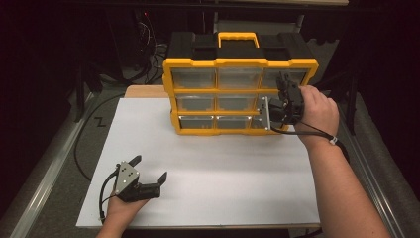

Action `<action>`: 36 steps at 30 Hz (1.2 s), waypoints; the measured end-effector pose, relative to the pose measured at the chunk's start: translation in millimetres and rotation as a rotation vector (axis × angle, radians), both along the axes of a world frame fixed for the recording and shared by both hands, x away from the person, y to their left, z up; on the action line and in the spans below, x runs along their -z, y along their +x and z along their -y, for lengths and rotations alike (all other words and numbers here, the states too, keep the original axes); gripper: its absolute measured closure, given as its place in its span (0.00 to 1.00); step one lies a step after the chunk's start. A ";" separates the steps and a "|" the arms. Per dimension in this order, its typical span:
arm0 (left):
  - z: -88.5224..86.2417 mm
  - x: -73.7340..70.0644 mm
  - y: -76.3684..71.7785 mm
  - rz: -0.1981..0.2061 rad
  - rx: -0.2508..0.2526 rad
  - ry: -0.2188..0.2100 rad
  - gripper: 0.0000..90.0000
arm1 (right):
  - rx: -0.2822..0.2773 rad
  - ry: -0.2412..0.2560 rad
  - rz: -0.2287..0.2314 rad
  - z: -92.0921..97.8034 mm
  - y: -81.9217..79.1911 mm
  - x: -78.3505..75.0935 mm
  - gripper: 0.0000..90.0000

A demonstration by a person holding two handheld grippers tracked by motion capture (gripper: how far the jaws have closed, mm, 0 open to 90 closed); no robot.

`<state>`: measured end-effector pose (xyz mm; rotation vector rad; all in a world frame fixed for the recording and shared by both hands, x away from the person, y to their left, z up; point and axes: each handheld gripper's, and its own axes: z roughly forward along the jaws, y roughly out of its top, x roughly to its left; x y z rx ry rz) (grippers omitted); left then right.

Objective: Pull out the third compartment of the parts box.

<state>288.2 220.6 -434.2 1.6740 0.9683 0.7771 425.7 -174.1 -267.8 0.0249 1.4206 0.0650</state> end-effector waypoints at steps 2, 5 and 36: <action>-0.4 0.2 0.2 -0.001 -0.003 -0.002 0.01 | 0.003 0.003 -0.001 -0.1 2.5 -2.0 0.84; -1.0 0.4 0.2 -0.003 -0.004 -0.001 0.01 | 0.011 -0.006 -0.009 0.9 5.7 -7.0 0.86; -1.1 0.1 0.0 -0.001 -0.008 -0.001 0.01 | -0.001 -0.030 0.035 1.3 -4.3 0.2 0.94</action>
